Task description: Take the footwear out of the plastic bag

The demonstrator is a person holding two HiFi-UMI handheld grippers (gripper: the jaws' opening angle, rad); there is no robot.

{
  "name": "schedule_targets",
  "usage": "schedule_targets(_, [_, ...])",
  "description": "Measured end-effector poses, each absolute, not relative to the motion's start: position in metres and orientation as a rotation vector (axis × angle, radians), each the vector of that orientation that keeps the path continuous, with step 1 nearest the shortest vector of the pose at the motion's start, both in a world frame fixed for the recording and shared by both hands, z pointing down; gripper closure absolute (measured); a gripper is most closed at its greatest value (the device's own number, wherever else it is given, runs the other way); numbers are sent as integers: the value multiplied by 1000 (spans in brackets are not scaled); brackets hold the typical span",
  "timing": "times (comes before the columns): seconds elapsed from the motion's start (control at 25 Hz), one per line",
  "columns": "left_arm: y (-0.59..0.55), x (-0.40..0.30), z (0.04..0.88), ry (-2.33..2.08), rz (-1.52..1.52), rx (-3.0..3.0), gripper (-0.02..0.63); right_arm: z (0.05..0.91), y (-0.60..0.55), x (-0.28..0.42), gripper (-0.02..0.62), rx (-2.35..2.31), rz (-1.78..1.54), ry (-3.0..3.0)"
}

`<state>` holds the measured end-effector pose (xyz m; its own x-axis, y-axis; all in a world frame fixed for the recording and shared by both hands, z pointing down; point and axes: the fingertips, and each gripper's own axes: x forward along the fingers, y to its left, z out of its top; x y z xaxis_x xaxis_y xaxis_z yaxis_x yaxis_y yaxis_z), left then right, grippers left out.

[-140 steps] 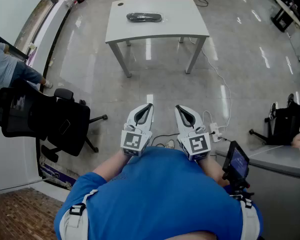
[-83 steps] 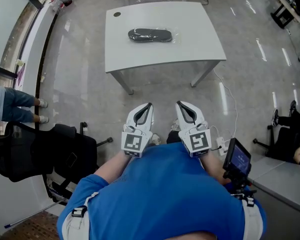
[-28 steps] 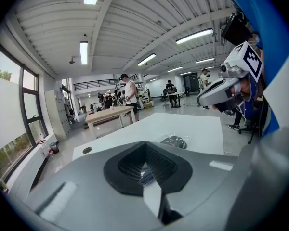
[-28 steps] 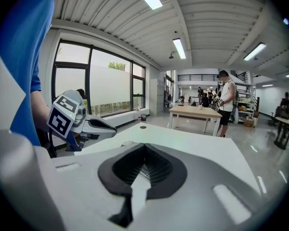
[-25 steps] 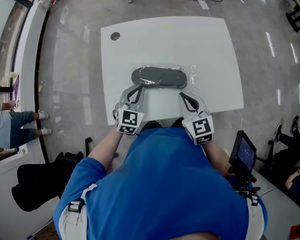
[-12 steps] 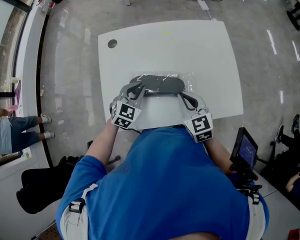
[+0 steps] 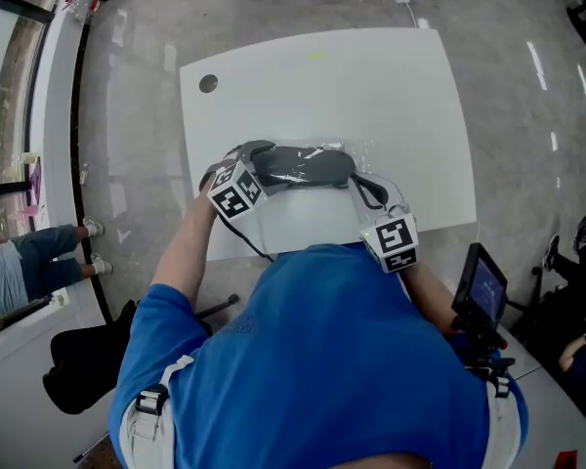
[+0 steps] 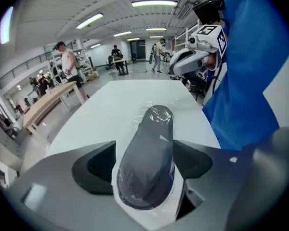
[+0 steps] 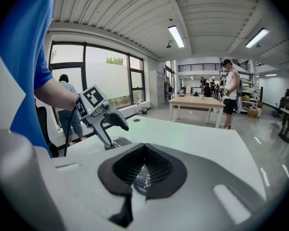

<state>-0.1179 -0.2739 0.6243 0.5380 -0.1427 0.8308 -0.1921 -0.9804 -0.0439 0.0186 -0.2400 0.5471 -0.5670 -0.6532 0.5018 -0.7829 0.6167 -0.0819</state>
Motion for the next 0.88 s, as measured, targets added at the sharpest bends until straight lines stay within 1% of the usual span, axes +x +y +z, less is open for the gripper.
schedule_targets(0.12, [-267,-122,634,-58,1550,2620,162,546,-240,17,592,1137,422,-2410])
schedule_targets(0.28, [-271,-129,645,128,1639,2513,137,545,-242,16,592,1139,436,-2396])
schedule_targets(0.48, [-289,-143,667,238,1783,2383,119,550,-239,21,592,1145,457,-2375])
schedule_targets(0.72, [-272,-151,683,468,1794,2149,117,556,-235,30,592,1157,474,-2356])
schedule_targets(0.8, [-269,-148,687,509,1787,2132,120,557,-236,31,592,1164,476,-2352])
schedule_targets(0.88, [-269,-151,689,517,1809,2110,141,557,-237,33,592,1170,483,-2348])
